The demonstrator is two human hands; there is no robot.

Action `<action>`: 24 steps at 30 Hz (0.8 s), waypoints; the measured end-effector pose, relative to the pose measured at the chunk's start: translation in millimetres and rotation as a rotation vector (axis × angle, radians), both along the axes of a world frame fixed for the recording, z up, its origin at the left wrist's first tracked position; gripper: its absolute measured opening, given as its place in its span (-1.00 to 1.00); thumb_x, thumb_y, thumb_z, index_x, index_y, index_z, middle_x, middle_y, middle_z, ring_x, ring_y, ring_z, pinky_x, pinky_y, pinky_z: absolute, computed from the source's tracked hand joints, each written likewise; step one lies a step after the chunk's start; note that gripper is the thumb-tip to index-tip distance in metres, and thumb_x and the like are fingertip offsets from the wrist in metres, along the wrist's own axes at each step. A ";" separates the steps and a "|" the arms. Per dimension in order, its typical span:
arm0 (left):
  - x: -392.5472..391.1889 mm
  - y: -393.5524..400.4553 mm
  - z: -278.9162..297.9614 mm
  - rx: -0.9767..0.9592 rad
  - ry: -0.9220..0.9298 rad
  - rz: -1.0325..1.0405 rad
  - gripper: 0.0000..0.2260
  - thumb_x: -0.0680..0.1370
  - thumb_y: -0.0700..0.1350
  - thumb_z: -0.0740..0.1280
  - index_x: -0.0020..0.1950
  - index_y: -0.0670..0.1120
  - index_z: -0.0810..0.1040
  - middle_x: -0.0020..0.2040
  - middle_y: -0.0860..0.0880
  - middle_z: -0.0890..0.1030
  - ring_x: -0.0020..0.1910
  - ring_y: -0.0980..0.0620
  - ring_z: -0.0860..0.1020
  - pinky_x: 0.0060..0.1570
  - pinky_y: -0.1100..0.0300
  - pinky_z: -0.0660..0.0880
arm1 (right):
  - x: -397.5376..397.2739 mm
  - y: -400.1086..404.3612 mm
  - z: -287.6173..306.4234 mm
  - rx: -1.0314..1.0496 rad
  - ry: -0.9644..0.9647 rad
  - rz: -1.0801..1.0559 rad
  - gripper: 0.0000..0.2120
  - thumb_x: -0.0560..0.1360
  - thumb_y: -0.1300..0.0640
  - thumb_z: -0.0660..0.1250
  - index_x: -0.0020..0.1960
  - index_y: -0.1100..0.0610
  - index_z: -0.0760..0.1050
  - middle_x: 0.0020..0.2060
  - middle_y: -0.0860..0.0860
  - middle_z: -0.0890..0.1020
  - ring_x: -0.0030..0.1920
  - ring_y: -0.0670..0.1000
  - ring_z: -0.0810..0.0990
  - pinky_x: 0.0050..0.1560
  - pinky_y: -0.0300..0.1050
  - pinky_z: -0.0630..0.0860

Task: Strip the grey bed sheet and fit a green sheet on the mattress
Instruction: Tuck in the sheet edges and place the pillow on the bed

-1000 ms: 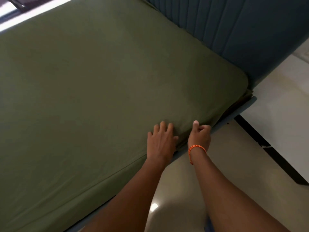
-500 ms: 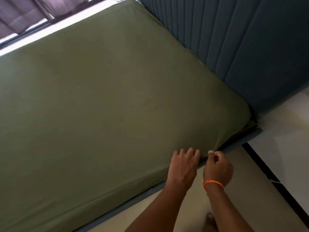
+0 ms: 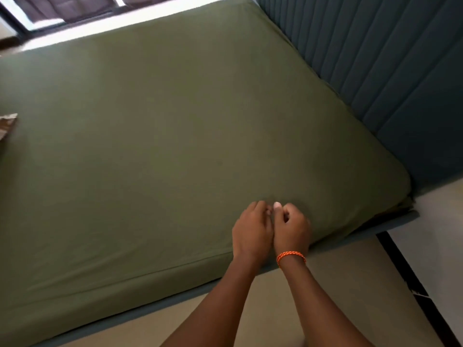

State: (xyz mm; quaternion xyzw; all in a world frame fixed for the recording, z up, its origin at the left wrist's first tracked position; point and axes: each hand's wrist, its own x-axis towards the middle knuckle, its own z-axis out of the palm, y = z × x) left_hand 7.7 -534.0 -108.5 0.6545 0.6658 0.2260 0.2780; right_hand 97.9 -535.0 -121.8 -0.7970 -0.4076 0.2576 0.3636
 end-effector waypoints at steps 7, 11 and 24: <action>-159.5 -5.3 40.7 0.049 0.039 0.218 -0.85 0.70 -0.07 0.22 -0.04 0.06 0.51 -0.10 0.12 0.55 -0.19 0.11 0.52 -0.24 0.07 0.49 | -149.2 18.4 48.4 0.082 0.039 0.178 -0.52 0.64 -0.10 0.28 -0.33 0.15 0.31 -0.49 0.02 0.52 -0.39 0.10 0.51 -0.35 0.07 0.48; -253.0 -12.2 62.6 0.095 0.021 0.348 -0.85 0.69 -0.08 0.23 -0.03 0.06 0.54 -0.07 0.14 0.59 -0.16 0.14 0.54 -0.20 0.05 0.52 | -235.0 24.9 72.4 0.130 0.046 0.270 -0.51 0.63 -0.16 0.24 -0.32 0.15 0.31 -0.48 0.04 0.54 -0.37 0.14 0.52 -0.30 0.10 0.52; -535.0 -69.3 75.9 0.094 0.040 0.562 -0.87 0.66 -0.07 0.27 -0.06 0.06 0.57 -0.08 0.15 0.64 -0.12 0.08 0.60 -0.13 0.04 0.55 | -489.2 -9.0 94.3 0.089 0.006 0.474 -0.54 0.57 -0.19 0.22 -0.29 0.16 0.33 -0.45 0.04 0.58 -0.30 0.19 0.54 -0.29 0.07 0.53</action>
